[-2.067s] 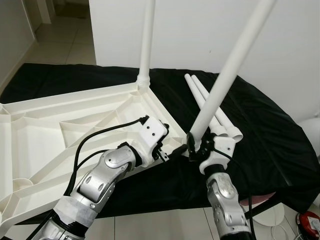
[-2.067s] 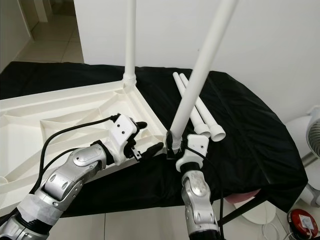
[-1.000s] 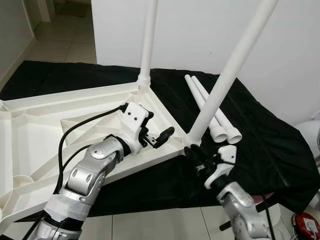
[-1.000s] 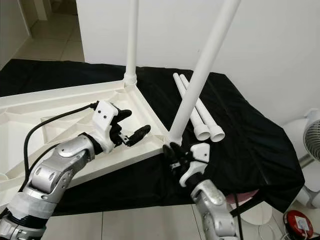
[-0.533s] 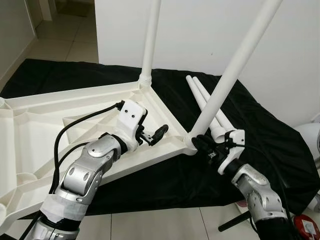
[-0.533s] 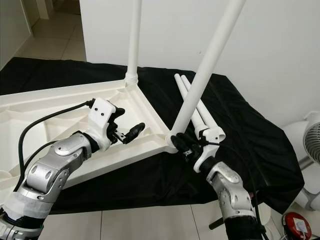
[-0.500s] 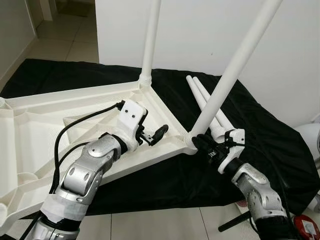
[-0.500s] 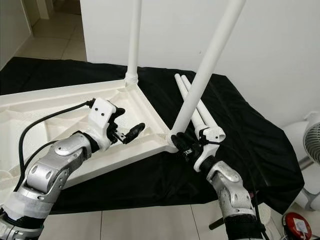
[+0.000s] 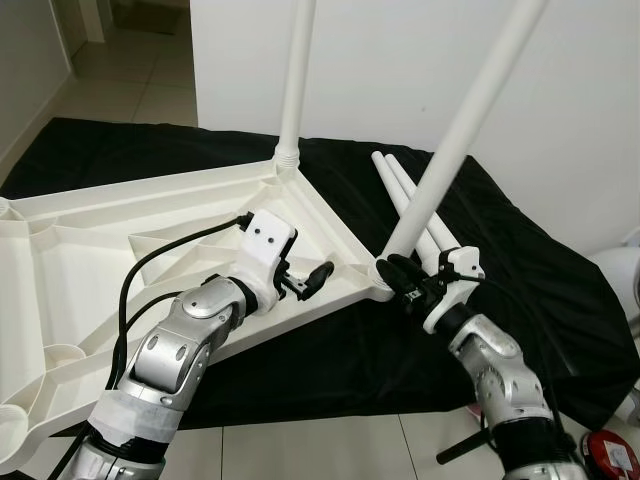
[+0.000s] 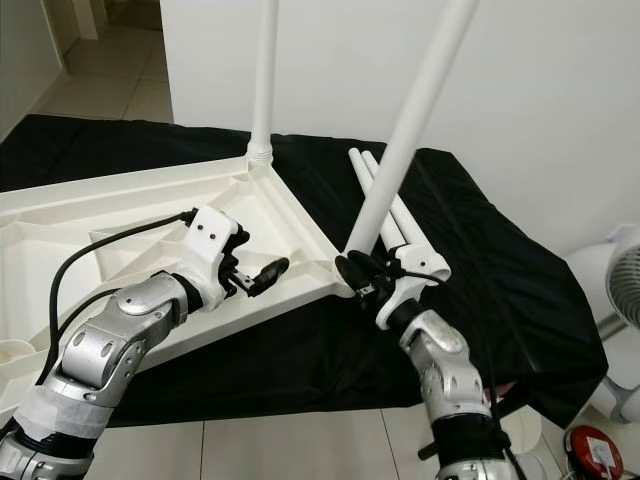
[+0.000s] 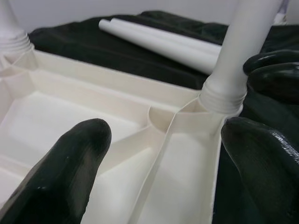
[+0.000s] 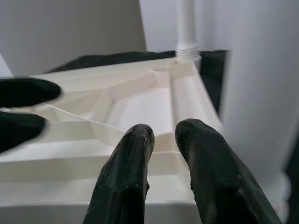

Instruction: Building children table

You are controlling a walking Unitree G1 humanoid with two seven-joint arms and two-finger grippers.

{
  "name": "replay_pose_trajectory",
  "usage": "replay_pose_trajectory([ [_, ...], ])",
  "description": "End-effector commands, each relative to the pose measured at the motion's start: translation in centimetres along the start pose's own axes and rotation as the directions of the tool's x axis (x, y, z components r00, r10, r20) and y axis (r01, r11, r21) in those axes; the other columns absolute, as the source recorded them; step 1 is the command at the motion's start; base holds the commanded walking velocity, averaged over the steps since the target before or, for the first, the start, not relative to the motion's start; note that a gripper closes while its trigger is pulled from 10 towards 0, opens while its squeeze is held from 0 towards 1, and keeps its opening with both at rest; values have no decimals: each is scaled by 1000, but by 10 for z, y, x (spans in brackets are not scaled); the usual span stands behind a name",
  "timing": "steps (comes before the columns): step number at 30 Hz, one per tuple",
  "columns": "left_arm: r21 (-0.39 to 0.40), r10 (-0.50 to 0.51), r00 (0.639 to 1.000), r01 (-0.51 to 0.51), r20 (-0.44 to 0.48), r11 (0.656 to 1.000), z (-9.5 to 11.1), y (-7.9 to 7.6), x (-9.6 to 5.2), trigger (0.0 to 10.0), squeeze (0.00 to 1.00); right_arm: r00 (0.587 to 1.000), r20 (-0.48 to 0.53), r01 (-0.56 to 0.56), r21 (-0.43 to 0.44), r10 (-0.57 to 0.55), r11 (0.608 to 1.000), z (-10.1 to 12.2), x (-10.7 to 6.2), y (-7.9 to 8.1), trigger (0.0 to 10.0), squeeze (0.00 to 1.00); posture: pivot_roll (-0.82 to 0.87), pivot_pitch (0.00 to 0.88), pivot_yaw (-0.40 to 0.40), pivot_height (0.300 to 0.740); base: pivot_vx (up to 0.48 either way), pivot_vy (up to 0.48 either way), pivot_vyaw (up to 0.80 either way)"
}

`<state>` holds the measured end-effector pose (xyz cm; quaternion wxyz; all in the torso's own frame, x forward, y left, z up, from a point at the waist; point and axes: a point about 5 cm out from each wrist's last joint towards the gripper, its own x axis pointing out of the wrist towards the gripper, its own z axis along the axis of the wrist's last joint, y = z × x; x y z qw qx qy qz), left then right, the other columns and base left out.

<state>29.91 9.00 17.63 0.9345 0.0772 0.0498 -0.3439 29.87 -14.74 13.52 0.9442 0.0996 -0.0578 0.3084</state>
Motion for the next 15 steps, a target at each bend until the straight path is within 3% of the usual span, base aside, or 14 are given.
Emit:
replay_pose_trajectory([
  [1,0,61,997,-62,-44,998,-7,3,1,10000,0,1000,5,6,5,-6,1000,1,-1,1,10000,0,24,0,-134,740,0,0,0],
  [6,-3,82,991,-83,-106,997,-15,6,5,10000,0,999,38,19,20,-19,1000,0,-4,16,10000,0,14,0,-116,740,0,0,0],
  [8,-15,142,978,-146,-152,989,-19,16,7,10000,0,998,53,34,26,-36,999,0,-6,21,10000,0,-2,0,-100,740,0,0,0],
  [15,-22,187,953,-198,-239,980,-29,28,4,10000,0,993,81,79,21,-80,997,7,-13,19,10000,0,-25,0,-84,740,0,0,0],
])
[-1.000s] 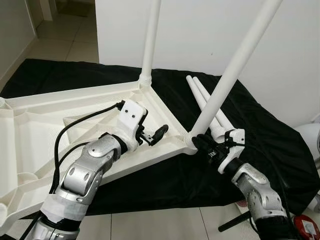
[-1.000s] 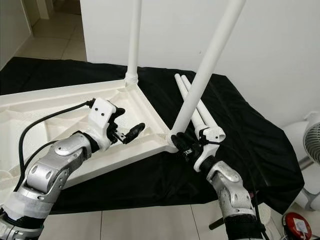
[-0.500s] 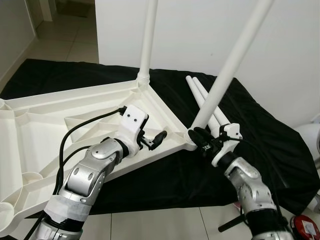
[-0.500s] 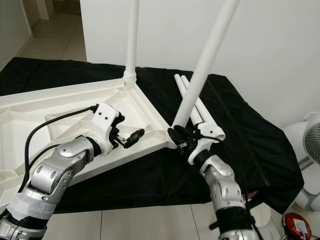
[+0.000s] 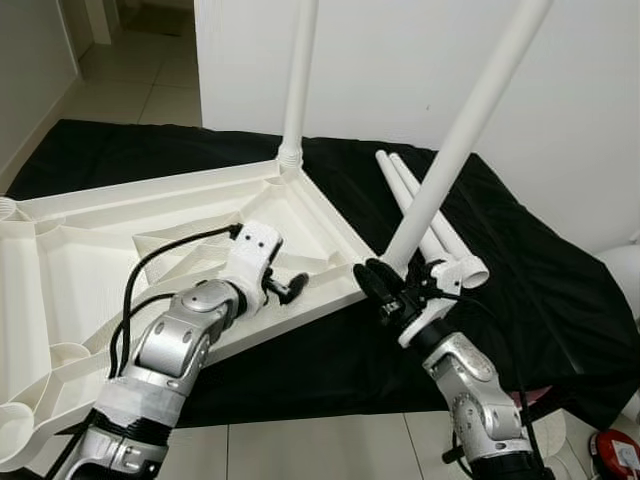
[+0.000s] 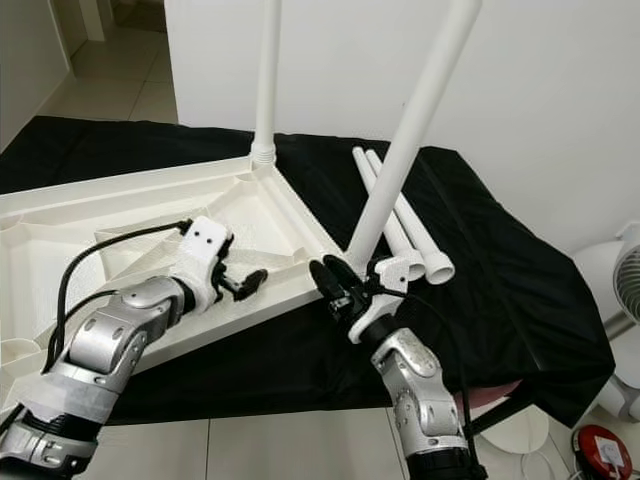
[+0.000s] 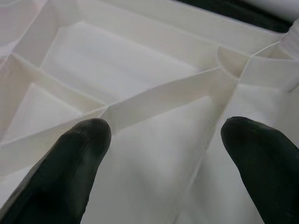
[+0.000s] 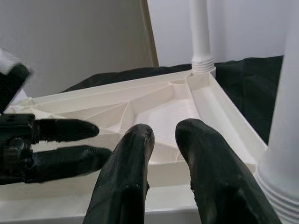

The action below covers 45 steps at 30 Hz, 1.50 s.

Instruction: Building children table

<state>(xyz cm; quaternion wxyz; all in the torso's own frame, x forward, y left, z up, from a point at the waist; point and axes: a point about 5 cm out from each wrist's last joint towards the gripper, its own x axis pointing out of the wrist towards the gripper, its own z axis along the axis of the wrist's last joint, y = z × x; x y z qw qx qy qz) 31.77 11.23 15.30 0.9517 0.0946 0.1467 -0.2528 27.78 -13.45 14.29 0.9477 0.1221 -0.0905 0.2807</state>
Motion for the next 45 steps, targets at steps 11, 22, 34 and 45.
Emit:
replay_pose_trajectory([
  [11,52,-3,994,9,-110,999,-13,4,2,10000,0,996,6,91,-52,-91,995,15,-16,-19,10000,0,-45,0,-77,740,0,0,0],
  [22,63,-4,981,16,-195,998,-20,3,5,10000,0,993,13,118,-74,-117,990,21,-14,-22,10000,0,-49,0,-72,740,0,0,0],
  [34,35,-118,989,121,-94,992,-2,-5,0,10000,0,993,4,117,-70,-117,991,19,-13,-23,10000,0,-38,0,-75,740,0,0,0],
  [45,53,-199,979,201,-34,978,6,-15,-4,10000,0,997,-33,63,-69,-65,996,12,-13,-12,10000,0,-36,0,-78,740,0,0,0],
])
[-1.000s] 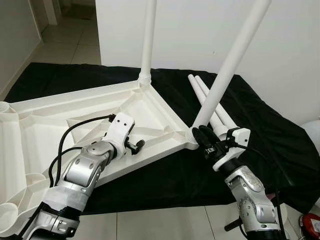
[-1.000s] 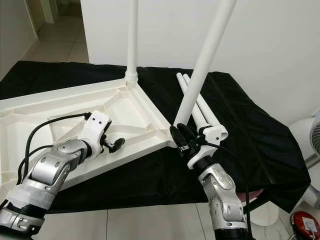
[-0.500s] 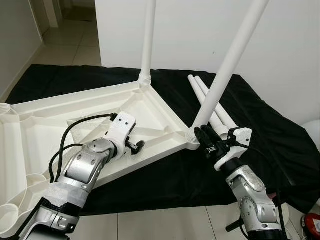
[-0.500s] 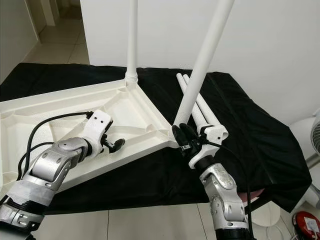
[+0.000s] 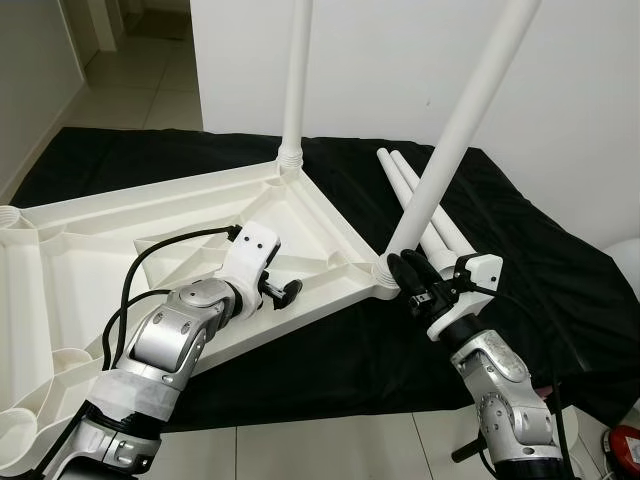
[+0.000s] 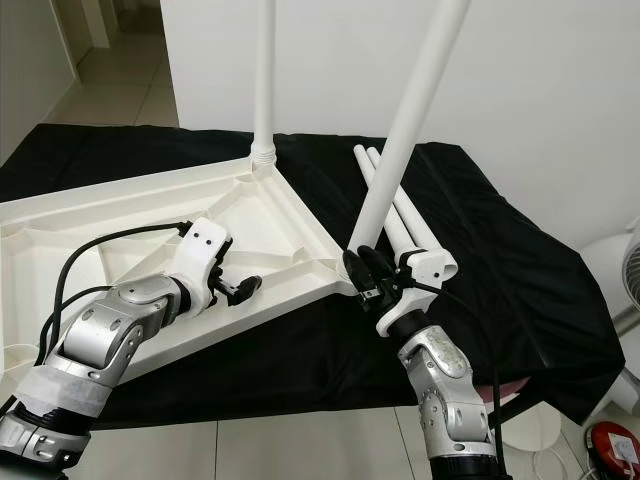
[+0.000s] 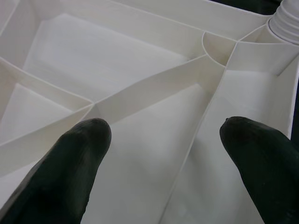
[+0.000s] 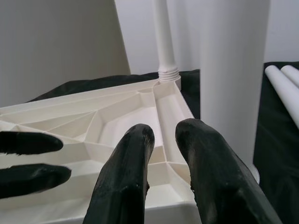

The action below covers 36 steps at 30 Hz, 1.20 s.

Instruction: Building children table

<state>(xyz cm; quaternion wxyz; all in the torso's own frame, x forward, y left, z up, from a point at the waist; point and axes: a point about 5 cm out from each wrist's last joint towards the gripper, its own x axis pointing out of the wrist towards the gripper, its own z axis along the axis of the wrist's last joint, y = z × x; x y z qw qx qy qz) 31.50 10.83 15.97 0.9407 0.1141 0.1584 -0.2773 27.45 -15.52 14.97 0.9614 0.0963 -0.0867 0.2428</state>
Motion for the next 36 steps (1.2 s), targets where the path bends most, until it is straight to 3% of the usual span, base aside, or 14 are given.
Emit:
replay_pose_trajectory([
  [1,21,-154,988,154,-2,988,-1,-12,0,10000,0,999,-43,-20,-16,19,1000,-5,-4,3,10000,0,-36,0,-80,740,0,0,0],
  [7,48,-155,987,157,-50,986,-9,-13,0,10000,0,987,-154,-47,-45,40,998,-21,-13,8,10000,0,-39,0,-78,740,0,0,0],
  [15,53,-136,985,142,-106,988,-16,-12,3,10000,0,976,-213,-60,-88,40,994,-28,-18,7,10000,0,-53,0,-69,740,0,0,0],
  [20,84,-133,983,144,-127,986,-18,-12,3,10000,0,976,-213,-52,-94,31,994,-27,-19,5,10000,0,-57,0,-66,740,0,0,0],
  [27,69,-130,979,142,-155,987,-22,-11,3,10000,0,976,-216,-47,-102,24,994,-26,-20,5,10000,0,-60,0,-66,740,0,0,0],
  [30,64,-41,968,58,-249,996,-34,-7,9,10000,0,975,-219,-46,-111,21,993,-25,-19,5,10000,0,-62,0,-67,740,0,0,0],
  [31,62,-32,965,49,-259,997,-34,-7,10,10000,0,975,-219,-46,-112,21,993,-25,-18,5,10000,0,-62,0,-67,740,0,0,0],
  [32,52,-21,962,36,-271,998,-34,-6,11,9294,0,976,-219,-45,-114,19,992,-25,-18,4,10000,0,-62,0,-67,740,0,0,0],
  [36,46,3,957,11,-292,999,-34,-4,13,9294,0,976,-217,-42,-117,16,992,-24,-17,3,10000,0,-60,0,-65,740,0,0,0],
])
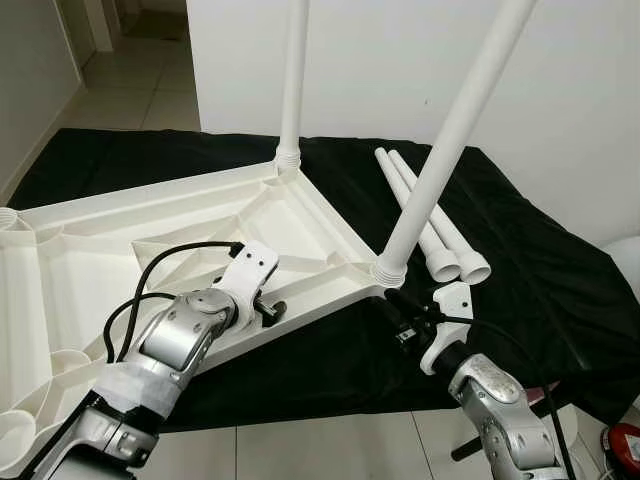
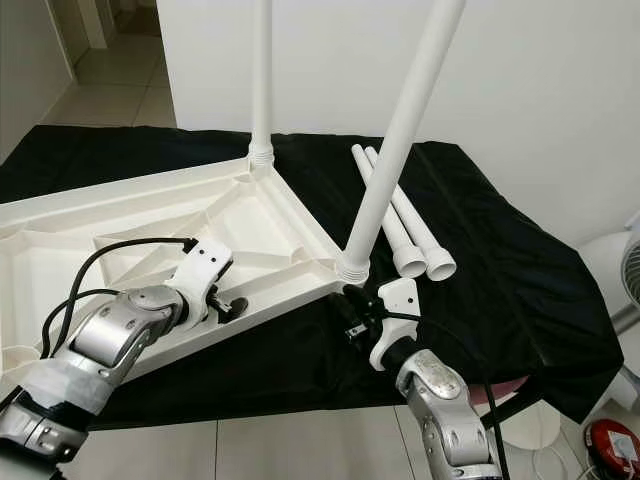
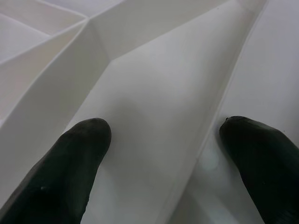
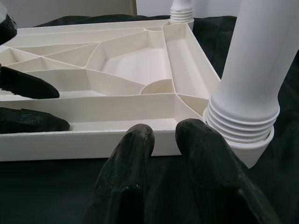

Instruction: Building children table

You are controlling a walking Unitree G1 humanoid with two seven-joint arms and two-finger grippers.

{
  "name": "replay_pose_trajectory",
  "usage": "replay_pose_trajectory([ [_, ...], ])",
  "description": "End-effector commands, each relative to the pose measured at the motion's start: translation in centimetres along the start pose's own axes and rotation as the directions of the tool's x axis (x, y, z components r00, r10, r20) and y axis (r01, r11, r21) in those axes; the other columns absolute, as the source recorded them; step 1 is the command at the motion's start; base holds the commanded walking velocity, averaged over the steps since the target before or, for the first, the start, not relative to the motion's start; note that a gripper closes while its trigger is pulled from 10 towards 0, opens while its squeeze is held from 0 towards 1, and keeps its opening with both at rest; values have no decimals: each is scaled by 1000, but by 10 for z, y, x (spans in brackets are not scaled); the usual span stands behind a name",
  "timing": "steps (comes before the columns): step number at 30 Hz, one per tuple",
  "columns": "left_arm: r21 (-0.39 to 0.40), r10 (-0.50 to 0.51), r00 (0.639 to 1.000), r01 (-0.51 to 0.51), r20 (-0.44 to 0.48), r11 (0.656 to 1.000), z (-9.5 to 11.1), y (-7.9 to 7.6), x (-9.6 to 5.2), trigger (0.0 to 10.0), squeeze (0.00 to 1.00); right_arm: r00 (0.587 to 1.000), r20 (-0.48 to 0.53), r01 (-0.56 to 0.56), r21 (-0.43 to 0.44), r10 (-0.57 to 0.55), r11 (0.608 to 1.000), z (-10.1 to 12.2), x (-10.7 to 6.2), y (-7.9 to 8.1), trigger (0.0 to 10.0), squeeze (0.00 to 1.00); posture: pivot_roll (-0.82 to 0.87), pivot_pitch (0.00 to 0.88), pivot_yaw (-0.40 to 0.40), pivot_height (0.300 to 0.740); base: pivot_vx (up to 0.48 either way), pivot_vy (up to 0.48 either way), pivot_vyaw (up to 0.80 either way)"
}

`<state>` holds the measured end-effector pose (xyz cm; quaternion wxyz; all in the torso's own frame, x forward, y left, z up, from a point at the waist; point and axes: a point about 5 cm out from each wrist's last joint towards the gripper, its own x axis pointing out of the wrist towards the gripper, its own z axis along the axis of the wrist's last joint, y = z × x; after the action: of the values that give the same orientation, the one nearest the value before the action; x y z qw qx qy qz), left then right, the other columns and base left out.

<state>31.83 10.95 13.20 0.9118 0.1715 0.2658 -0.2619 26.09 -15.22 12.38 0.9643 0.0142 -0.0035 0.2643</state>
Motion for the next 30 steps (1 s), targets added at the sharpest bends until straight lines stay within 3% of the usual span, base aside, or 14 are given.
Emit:
replay_pose_trajectory([
  [1,-4,0,998,0,-59,1000,-7,-2,5,8863,0,1000,-12,9,-8,-9,1000,0,0,-2,10000,0,-60,0,-65,740,0,0,0],
  [3,-28,18,998,-20,-56,999,-6,0,6,8627,0,1000,-11,9,-9,-9,1000,0,0,-2,10000,0,-61,0,-64,740,0,0,0],
  [4,-36,36,998,-37,-52,999,-5,3,7,4471,0,1000,-9,9,-10,-9,1000,0,1,-1,10000,0,-60,0,-64,740,0,0,0],
  [5,-36,36,998,-37,-52,999,-5,3,7,4471,0,1000,-9,9,-10,-9,1000,0,1,-1,10000,0,-60,0,-64,740,0,0,0],
  [6,-45,63,997,-64,-35,997,-1,6,7,0,0,1000,-6,11,-11,-11,1000,1,3,-1,10000,0,-60,0,-63,740,0,0,0],
  [16,-72,126,991,-122,52,990,18,12,10,0,0,1000,2,15,-10,-15,1000,2,6,0,10000,0,-55,0,-63,740,0,0,0],
  [30,8,55,983,-57,175,998,53,-17,28,0,0,999,19,35,-9,-35,999,3,11,0,10000,0,-57,0,-47,740,0,0,0],
])
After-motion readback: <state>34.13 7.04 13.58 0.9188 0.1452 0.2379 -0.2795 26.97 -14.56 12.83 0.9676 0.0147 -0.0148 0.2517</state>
